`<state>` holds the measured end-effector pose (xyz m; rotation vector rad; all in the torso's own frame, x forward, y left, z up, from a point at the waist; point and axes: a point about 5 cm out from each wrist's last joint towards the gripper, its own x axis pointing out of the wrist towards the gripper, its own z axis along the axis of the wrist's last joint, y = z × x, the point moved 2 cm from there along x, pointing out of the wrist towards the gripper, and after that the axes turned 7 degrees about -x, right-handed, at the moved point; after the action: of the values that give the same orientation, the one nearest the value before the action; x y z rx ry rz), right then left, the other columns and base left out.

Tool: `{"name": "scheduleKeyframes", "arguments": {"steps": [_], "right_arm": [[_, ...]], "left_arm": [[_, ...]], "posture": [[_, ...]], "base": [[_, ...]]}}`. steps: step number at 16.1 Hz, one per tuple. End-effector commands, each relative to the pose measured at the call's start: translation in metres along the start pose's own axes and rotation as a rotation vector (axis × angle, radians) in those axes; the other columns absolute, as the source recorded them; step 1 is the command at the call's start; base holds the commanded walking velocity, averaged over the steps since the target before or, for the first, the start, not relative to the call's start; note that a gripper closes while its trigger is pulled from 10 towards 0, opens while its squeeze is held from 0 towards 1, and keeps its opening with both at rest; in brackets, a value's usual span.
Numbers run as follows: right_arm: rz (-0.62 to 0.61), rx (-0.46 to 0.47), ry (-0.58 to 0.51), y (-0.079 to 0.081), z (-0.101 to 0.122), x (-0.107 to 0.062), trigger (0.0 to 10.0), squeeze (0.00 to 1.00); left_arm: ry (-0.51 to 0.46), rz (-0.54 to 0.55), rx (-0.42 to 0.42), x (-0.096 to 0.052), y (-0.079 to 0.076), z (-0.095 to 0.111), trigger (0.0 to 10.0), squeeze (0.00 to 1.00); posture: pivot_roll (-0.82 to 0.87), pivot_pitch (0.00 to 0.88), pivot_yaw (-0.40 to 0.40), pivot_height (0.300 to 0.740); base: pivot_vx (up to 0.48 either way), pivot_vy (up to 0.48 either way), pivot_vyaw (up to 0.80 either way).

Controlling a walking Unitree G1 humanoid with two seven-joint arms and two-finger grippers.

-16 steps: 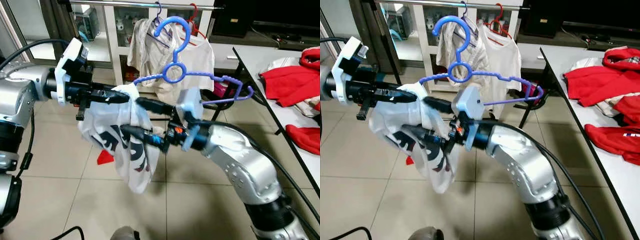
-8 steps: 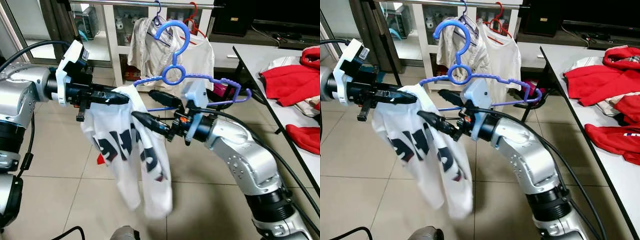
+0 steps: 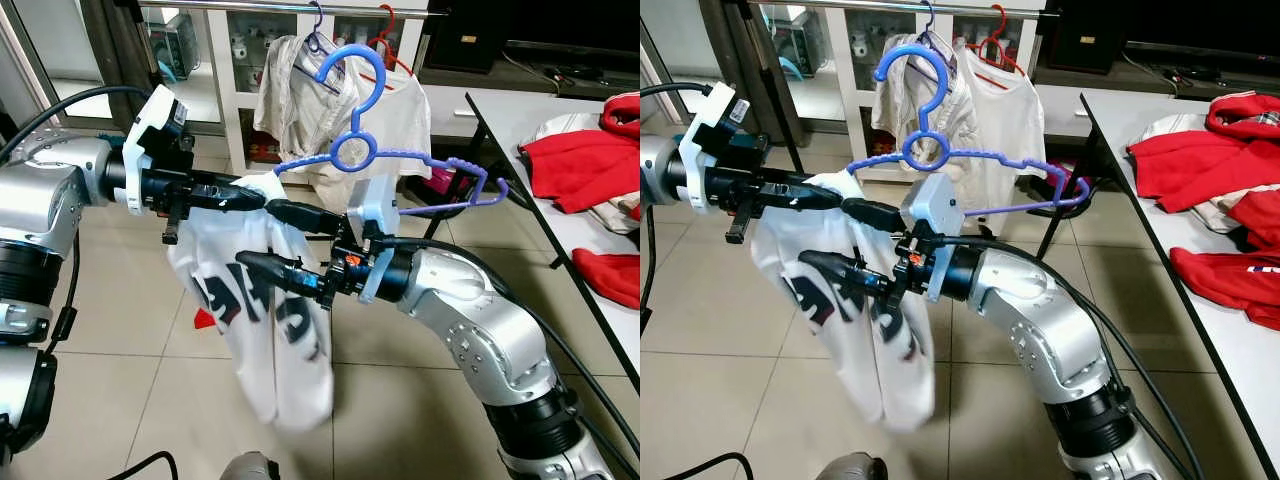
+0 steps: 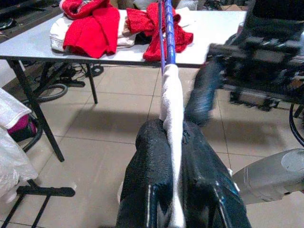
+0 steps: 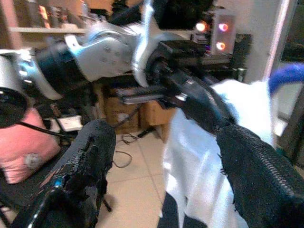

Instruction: Hang hanger

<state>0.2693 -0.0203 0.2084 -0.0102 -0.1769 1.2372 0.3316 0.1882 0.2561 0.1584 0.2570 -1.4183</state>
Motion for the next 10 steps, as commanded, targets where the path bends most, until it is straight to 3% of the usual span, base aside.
{"name": "scheduleKeyframes", "arguments": {"steps": [1,7,10], "right_arm": [[-0.034,-0.003,0.017,-0.007,0.000,-0.001,10.0,0.00],[-0.001,-0.031,0.014,-0.016,0.008,-0.021,10.0,0.00],[-0.030,-0.026,0.026,-0.021,0.007,-0.021,10.0,0.00]], "left_arm": [[-0.017,0.009,0.044,-0.002,0.001,0.012,0.0,0.00],[-0.010,0.017,0.044,-0.004,0.002,0.012,0.0,0.00],[-0.016,0.010,0.047,-0.001,0.001,0.013,0.0,0.00]], "posture": [[0.04,0.000,0.010,0.740],[0.04,0.000,0.011,0.740],[0.04,0.000,0.012,0.740]], "base": [[0.000,0.000,0.00],[0.000,0.000,0.00],[0.000,0.000,0.00]]}}
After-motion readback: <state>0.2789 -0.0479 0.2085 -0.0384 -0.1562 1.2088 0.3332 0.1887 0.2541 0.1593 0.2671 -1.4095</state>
